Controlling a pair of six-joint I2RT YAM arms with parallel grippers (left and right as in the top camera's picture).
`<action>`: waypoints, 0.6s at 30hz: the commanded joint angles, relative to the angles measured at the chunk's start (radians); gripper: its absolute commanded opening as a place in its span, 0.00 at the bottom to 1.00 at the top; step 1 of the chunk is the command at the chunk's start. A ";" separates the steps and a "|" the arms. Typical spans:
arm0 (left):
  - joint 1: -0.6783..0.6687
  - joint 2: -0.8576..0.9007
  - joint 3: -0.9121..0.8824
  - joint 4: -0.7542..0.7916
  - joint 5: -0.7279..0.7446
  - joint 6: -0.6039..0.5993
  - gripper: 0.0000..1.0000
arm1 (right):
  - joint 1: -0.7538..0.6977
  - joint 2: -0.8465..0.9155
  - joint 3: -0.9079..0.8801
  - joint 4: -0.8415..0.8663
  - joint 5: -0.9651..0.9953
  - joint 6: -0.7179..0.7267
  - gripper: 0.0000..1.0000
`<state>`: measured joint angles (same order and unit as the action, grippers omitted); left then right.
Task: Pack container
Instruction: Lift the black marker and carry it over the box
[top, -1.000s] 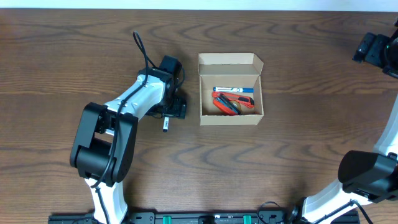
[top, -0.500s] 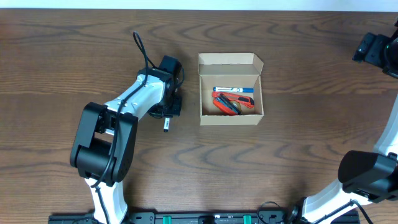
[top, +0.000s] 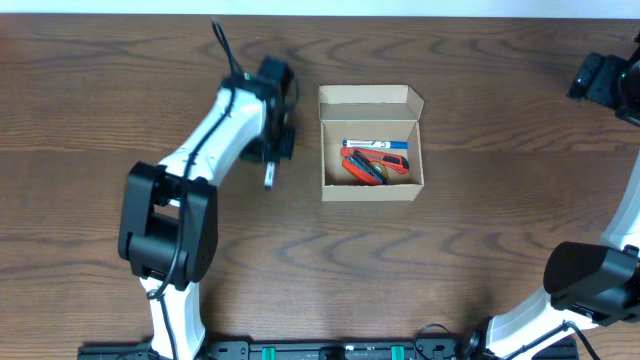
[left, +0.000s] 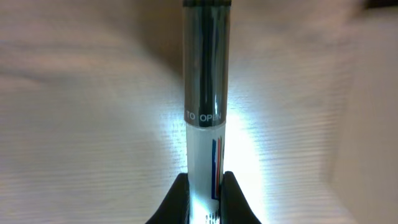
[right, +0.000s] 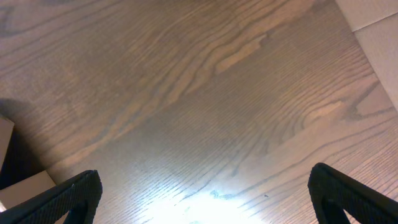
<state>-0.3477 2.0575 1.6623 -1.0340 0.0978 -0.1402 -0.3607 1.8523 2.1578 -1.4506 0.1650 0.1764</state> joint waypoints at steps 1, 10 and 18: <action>0.006 -0.010 0.167 -0.062 -0.003 0.044 0.06 | -0.005 0.007 -0.005 -0.001 0.002 0.014 0.99; 0.000 -0.010 0.419 -0.221 0.231 0.146 0.06 | -0.005 0.007 -0.005 -0.001 0.003 0.014 0.99; -0.067 -0.010 0.448 -0.232 0.340 0.190 0.06 | -0.005 0.007 -0.005 -0.001 0.002 0.014 0.99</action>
<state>-0.3824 2.0552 2.0869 -1.2678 0.3687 0.0082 -0.3607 1.8523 2.1578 -1.4506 0.1650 0.1764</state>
